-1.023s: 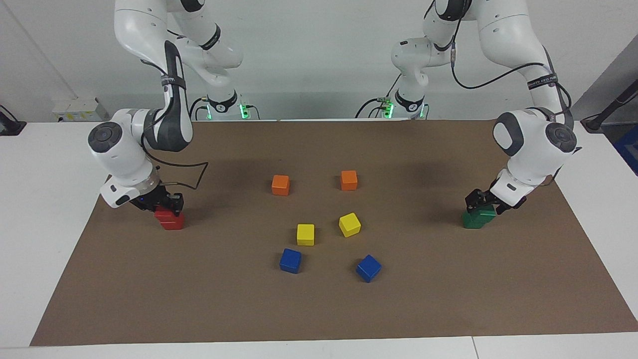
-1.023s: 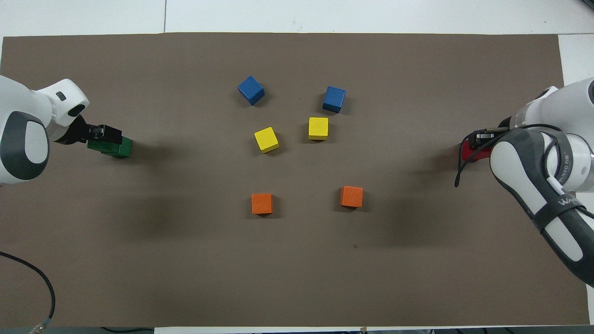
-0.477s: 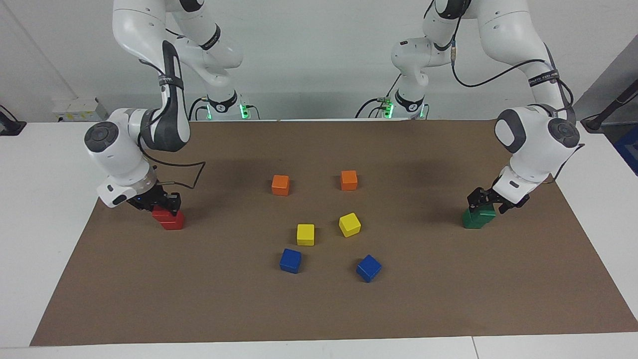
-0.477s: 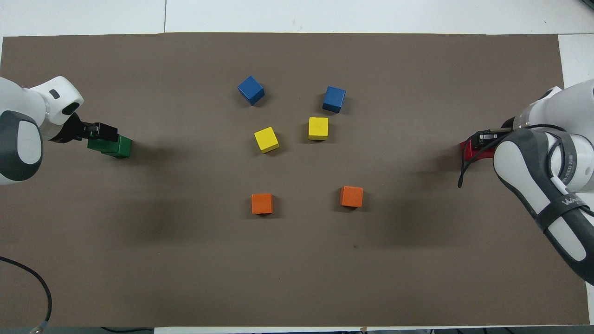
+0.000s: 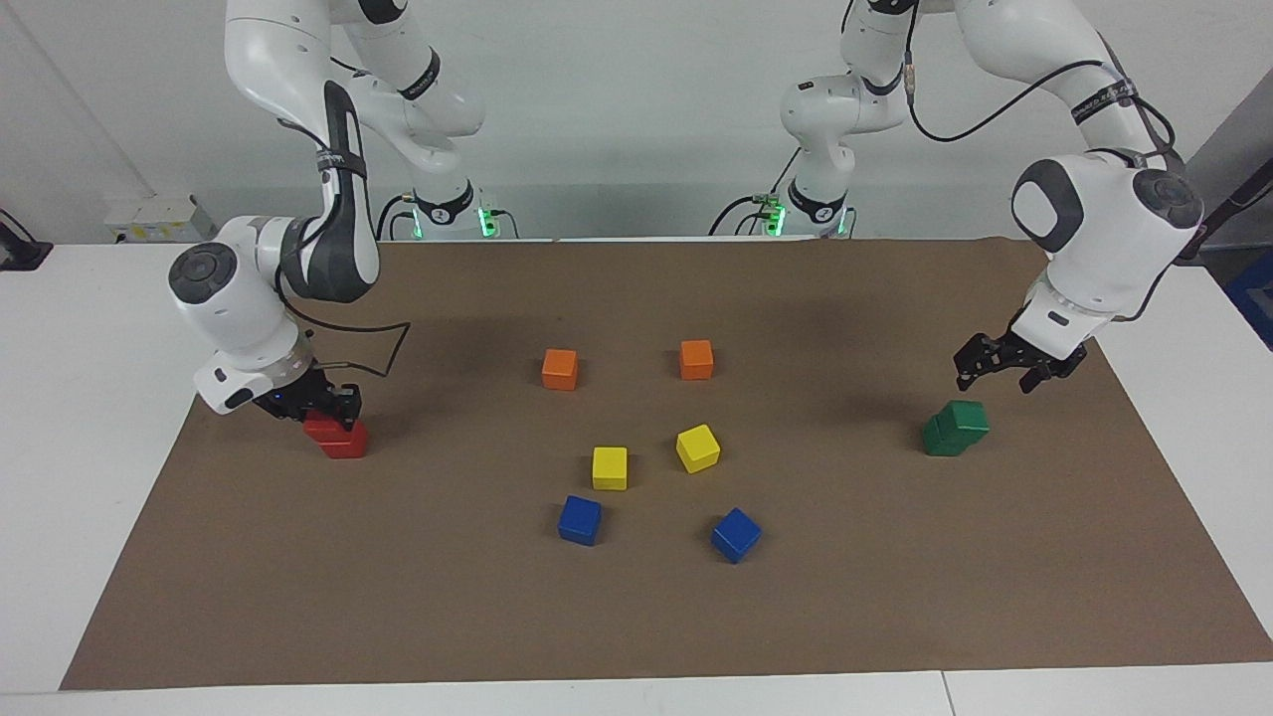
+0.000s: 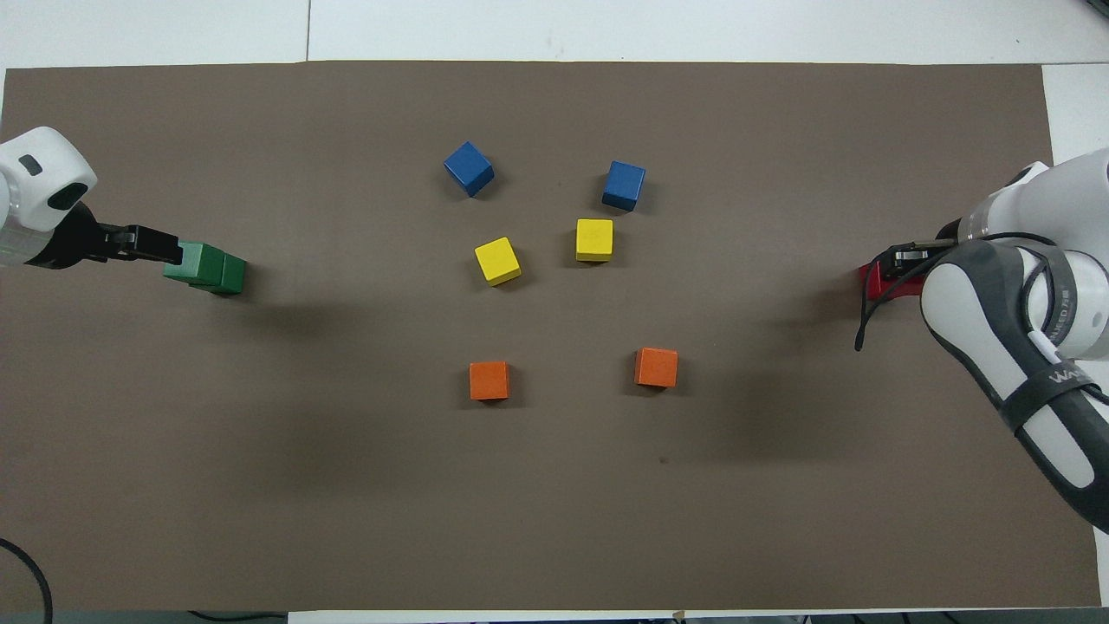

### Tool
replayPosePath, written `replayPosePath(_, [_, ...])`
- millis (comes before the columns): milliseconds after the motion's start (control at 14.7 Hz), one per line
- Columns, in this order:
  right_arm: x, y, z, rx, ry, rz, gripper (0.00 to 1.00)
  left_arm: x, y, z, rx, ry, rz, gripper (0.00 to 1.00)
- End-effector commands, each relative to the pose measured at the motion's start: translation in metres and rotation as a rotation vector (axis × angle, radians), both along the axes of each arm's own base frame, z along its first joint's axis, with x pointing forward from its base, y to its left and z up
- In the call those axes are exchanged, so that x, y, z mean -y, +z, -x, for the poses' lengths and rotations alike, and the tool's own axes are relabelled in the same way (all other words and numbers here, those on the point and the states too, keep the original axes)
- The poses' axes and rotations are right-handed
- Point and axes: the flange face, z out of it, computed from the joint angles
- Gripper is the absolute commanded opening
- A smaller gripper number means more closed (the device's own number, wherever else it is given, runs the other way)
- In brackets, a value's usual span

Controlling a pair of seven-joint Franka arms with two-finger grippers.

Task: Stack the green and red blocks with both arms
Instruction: 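Withdraw the left gripper from the green stack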

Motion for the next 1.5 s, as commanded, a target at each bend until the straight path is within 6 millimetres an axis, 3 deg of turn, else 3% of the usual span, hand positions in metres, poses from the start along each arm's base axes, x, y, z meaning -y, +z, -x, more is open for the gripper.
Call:
replayPosePath(0, [0.001,0.002,0.008,0.012,0.024,-0.012,0.00,-0.004,0.041,0.005,-0.037,0.007,0.010,1.00])
replayPosePath(341, [-0.002,0.001,0.007,0.013,0.027,-0.012,0.00,-0.001,0.106,0.044,-0.067,0.081,-0.006,1.00])
replayPosePath(682, [-0.002,0.002,0.005,0.029,0.029,-0.010,0.00,0.008,0.115,0.060,-0.131,0.111,-0.016,1.00])
replayPosePath(750, [-0.005,0.002,0.004,0.029,0.027,-0.010,0.15,0.014,0.119,0.061,-0.138,0.116,-0.016,1.00])
replayPosePath(818, [-0.006,0.002,0.004,0.029,0.021,-0.010,0.49,0.016,0.134,0.064,-0.134,0.124,-0.016,1.00])
replayPosePath(886, [-0.006,0.003,0.004,0.030,0.011,-0.010,0.67,0.025,0.150,0.066,-0.141,0.121,-0.020,1.00])
replayPosePath(955, [-0.006,0.003,0.004,0.029,0.007,-0.010,0.76,0.026,0.159,0.065,-0.137,0.126,-0.020,1.00])
replayPosePath(1091, [-0.006,0.002,0.004,0.029,0.007,-0.010,0.89,0.038,0.162,0.062,-0.125,0.139,-0.027,1.00])
replayPosePath(1227, [-0.006,0.001,0.004,0.027,0.007,-0.010,0.90,0.049,0.163,0.064,-0.118,0.152,-0.030,1.00])
replayPosePath(1432, [-0.006,0.003,0.003,0.029,0.007,-0.010,0.93,0.041,0.165,0.066,-0.117,0.158,-0.029,1.00])
